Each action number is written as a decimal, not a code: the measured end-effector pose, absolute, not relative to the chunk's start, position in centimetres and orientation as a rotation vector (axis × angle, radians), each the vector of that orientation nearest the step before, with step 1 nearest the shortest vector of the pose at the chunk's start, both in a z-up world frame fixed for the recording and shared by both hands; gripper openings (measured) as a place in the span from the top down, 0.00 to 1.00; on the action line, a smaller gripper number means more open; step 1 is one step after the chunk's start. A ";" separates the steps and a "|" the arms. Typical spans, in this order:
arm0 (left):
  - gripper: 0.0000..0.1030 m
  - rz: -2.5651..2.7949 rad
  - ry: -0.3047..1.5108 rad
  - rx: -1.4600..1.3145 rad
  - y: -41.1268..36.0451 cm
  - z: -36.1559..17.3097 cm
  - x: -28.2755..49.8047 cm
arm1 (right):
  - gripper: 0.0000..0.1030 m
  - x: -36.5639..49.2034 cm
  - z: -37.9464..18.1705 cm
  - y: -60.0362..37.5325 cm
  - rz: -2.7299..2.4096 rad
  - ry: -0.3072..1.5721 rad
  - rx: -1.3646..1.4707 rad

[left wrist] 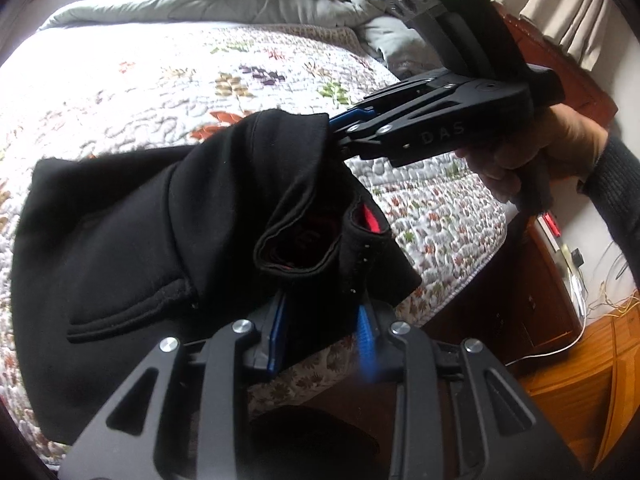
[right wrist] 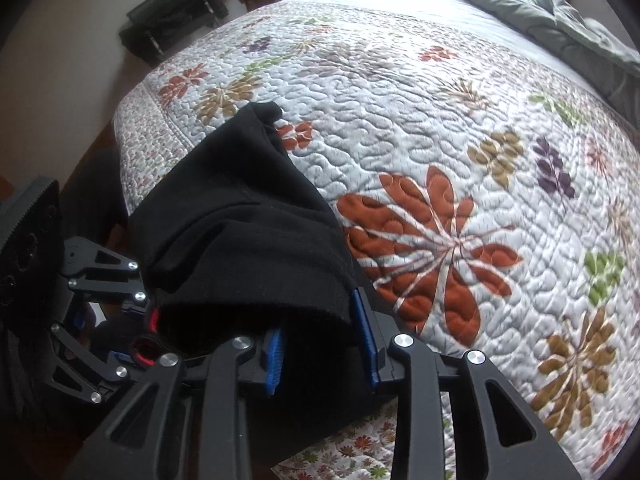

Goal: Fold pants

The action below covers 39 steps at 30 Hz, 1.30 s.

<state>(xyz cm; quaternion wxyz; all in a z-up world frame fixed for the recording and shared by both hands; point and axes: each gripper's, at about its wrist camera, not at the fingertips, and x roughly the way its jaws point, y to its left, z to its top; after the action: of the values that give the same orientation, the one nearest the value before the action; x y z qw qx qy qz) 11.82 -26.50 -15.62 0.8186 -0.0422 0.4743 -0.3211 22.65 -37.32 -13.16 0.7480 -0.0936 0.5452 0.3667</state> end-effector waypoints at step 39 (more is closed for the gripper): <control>0.10 -0.530 1.206 -0.550 -5.6 -20.9 20.4 | 0.84 17.3 -13.7 -40.1 0.622 1.231 0.600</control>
<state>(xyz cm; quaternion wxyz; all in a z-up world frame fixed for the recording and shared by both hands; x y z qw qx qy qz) 20.36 -5.64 -20.90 0.7560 -0.2523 0.5531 -0.2429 17.28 -40.14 -13.72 0.7303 0.2727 0.5590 0.2825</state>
